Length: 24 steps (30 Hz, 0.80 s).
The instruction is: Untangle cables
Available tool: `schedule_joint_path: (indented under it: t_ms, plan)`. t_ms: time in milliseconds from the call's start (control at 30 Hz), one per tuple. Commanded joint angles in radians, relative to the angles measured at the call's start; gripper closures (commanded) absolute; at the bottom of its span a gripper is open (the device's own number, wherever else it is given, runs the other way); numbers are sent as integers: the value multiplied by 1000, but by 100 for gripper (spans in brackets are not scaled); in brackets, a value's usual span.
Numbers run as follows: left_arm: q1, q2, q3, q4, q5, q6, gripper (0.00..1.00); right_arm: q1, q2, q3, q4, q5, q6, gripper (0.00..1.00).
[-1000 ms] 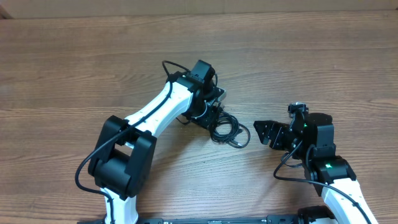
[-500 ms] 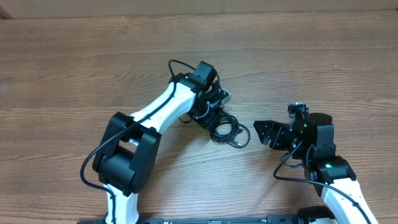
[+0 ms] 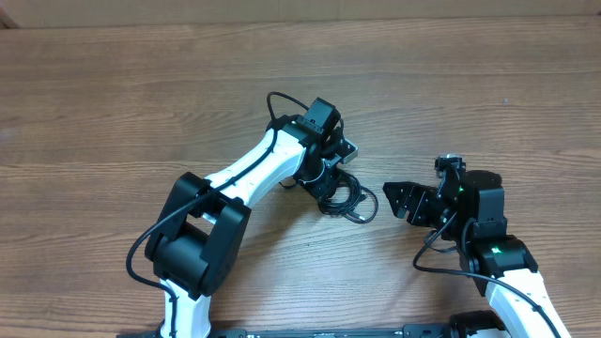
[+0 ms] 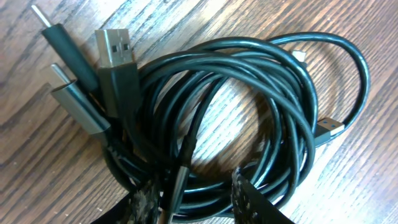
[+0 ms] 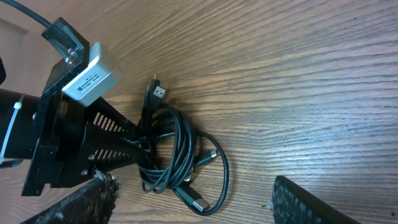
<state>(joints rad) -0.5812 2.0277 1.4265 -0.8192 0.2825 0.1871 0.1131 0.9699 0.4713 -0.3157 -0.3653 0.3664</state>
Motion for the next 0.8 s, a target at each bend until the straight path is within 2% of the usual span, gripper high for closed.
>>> schedule_joint_path:
  t_ms: [0, 467, 533, 633, 767]
  plan:
    - [-4, 13, -1, 0, -32, 7, 62, 5, -3, 29, 3, 9, 1, 22]
    - [-4, 13, -18, 23, -77, 7, 67, 5, -3, 29, 3, 9, 1, 22]
    - [-4, 13, -24, 29, -77, 7, 73, 5, -3, 29, 3, 9, 1, 22]
    - [-4, 13, -24, 35, -76, 6, 86, 5, -3, 29, 3, 9, 1, 22]
    - [-1, 13, -24, 44, -77, -12, 90, 5, -3, 29, 2, 9, 1, 22]
